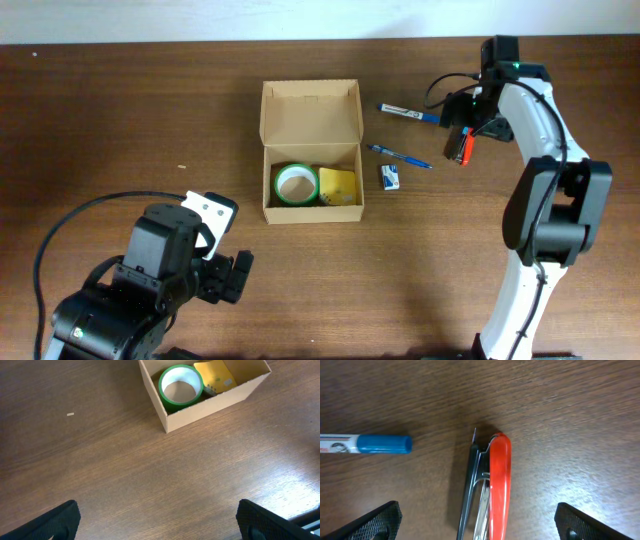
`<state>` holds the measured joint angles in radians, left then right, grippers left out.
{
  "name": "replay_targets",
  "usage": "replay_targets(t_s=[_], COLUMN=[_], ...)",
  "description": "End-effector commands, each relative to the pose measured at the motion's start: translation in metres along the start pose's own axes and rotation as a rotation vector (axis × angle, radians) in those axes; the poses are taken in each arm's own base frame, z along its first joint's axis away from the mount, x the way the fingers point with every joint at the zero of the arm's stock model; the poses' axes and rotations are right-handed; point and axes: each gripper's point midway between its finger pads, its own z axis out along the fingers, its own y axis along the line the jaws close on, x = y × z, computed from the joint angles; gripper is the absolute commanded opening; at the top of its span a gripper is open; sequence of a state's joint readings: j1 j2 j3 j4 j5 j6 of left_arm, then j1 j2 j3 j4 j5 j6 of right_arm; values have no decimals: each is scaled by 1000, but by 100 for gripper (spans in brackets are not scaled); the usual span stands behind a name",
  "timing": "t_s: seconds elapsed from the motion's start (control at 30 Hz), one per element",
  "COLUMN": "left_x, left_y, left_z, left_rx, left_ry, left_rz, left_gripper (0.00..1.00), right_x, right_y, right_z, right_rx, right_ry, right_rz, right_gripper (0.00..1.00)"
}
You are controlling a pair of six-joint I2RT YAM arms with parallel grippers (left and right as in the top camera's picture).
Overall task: Pack container
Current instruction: 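Grasp the red stapler with the right gripper and lift it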
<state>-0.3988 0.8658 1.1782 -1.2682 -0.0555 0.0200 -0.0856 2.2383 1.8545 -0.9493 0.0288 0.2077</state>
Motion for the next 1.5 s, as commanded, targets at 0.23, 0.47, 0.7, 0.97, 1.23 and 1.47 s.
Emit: replay_targets(t_s=[0.23, 0.47, 0.7, 0.97, 1.23, 1.47], left_x=[-5, -5, -5, -5, -5, -5], left_y=[0, 0, 0, 0, 0, 0], left_z=[-5, -5, -5, -5, -5, -5], left_rx=[5, 5, 5, 5, 5, 5], left_ry=[-22, -21, -21, -22, -21, -21], left_rz=[16, 16, 16, 16, 16, 16], left_gripper=[99, 99, 100, 99, 100, 100], right_x=[12, 17, 19, 23, 24, 26], right_y=[-4, -5, -3, -3, -3, -4], right_z=[34, 46, 50, 54, 53, 53], right_rx=[11, 15, 5, 6, 7, 9], right_ry=[66, 86, 96, 113, 117, 125], right_rz=[42, 46, 46, 46, 46, 45], right_gripper=[95, 86, 77, 59, 40, 34])
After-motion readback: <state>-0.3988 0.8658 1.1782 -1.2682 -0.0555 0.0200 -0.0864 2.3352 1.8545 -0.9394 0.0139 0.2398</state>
